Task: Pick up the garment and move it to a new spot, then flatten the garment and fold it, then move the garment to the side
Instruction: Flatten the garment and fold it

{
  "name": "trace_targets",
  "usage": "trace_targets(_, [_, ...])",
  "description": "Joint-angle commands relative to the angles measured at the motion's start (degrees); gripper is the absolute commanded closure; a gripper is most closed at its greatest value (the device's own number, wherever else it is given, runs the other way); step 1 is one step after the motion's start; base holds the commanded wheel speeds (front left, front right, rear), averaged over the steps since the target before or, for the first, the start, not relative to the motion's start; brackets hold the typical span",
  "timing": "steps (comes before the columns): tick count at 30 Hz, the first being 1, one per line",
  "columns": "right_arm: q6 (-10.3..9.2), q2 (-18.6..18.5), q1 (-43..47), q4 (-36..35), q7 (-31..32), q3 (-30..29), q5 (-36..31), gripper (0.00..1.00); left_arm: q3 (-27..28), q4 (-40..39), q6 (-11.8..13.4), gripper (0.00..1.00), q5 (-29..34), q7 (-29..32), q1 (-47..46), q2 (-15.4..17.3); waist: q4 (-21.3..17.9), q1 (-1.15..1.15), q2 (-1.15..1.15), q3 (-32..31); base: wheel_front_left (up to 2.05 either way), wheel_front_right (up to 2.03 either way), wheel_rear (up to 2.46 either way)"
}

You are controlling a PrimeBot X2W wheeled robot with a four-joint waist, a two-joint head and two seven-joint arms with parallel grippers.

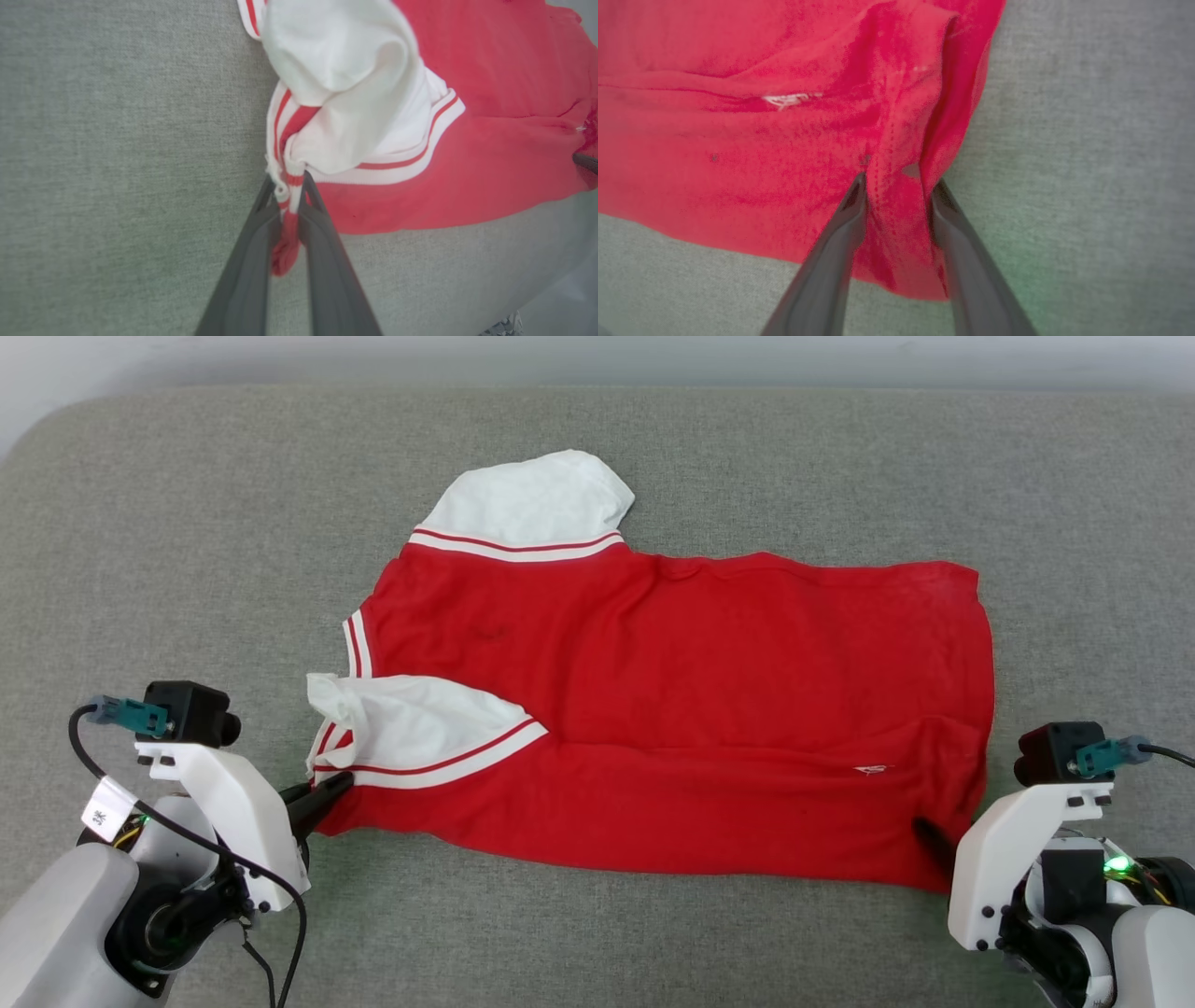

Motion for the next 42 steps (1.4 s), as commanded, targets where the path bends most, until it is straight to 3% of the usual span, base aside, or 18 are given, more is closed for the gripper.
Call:
trace_targets(1, [0.01, 0.9, 0.7, 2.3, 1.1, 1.2, 0.6, 1.00, 0.1, 0.0, -0.3, 1.00, 0.1, -0.7, 0.4, -0.2, 0.1, 0.00, 0.00, 0.0, 0.00, 0.00, 0.00])
trace_targets(11, [-0.01, -1.5, -1.3, -3.4, -0.7, 0.0, 0.3, 1.00, 0.8, -0.3, -0.1, 1.00, 1.5, -4.7, 1.5, -0.7, 0.2, 0.00, 0.00, -2.4, 0.00, 0.00, 0.00])
trace_targets(18, [-0.01, -2.7, 1.4, -3.6, -0.6, -0.4, 1.2, 1.00, 0.1, -0.1, 0.5, 1.00, 1.6, -6.8, 4.6, -1.7, 0.7, 0.00, 0.00, -6.3, 0.00, 0.00, 0.00])
trace_targets(35, [-0.01, -4.5, 11.9, -7.3, 0.9, -1.4, 4.5, 1.00, 0.2, -7.1, 7.6, 1.00, -0.4, -9.0, 18.8, 0.1, 2.6, 0.00, 0.00, -15.1, 0.00, 0.00, 0.00])
trace_targets(42, [-0.01, -2.8, 16.8, -7.8, 1.4, -3.4, 4.7, 1.00, -0.9, -7.3, 8.5, 1.00, -1.3, -9.2, 22.6, -1.1, 2.7, 0.00, 0.00, -14.7, 0.00, 0.00, 0.00])
